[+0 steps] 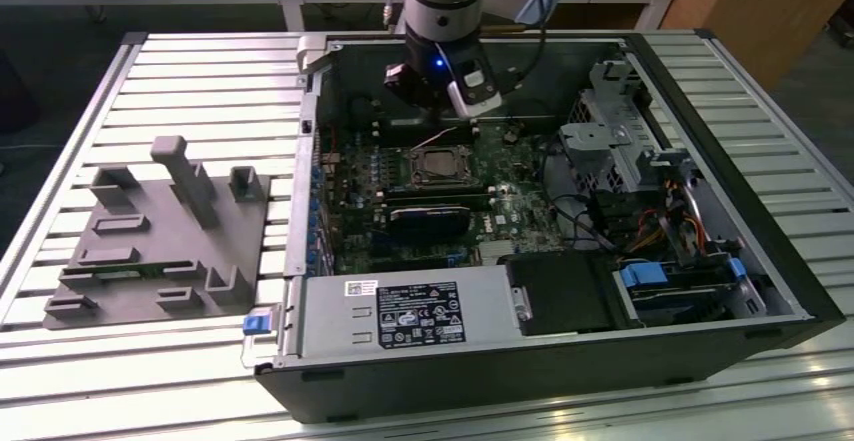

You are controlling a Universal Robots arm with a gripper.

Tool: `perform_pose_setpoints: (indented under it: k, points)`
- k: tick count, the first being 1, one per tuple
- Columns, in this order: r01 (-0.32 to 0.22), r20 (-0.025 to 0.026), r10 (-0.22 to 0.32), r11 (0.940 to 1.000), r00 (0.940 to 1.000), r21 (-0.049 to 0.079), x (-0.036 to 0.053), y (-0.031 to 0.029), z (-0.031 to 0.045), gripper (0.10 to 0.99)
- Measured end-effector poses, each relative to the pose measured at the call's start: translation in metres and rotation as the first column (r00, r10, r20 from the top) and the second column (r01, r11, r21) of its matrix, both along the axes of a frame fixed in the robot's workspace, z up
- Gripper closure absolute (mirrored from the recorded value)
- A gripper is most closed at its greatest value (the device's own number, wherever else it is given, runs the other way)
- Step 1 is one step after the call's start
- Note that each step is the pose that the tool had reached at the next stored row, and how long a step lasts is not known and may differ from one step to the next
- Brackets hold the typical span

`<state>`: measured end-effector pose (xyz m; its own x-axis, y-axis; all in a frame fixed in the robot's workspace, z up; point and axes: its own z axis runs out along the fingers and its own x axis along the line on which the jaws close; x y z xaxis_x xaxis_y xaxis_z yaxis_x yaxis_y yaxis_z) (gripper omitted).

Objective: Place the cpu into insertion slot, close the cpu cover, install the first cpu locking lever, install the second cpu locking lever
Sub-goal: 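Install the first cpu locking lever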

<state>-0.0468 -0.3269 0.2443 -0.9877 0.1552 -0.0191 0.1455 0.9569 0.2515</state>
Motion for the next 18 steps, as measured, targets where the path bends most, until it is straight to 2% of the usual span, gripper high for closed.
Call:
perform_pose_setpoints:
  k: [2,3,6,10,13,14,18]
  points:
    - [0.000,0.0142,0.000,1.0000,0.9999,-0.006,-0.0012,0.0001,-0.0009,0.980]
    - [0.000,0.0181,0.000,0.9999,0.9998,-0.011,-0.0013,0.0000,-0.0015,0.980]
    - [0.000,0.0244,0.000,0.9997,0.9997,-0.026,-0.0014,0.0000,-0.0037,0.980]
    - [0.000,0.0314,0.001,0.9995,0.9995,-0.033,-0.0014,0.0000,-0.0079,0.980]
    - [0.001,0.0456,0.001,0.9994,0.9990,-0.033,-0.0014,0.0000,-0.0108,0.980]
    - [0.001,0.0488,0.001,0.9994,0.9988,-0.034,-0.0014,0.0000,-0.0112,0.980]
    - [0.001,0.0495,0.001,0.9994,0.9988,-0.033,-0.0014,0.0000,-0.0113,0.980]
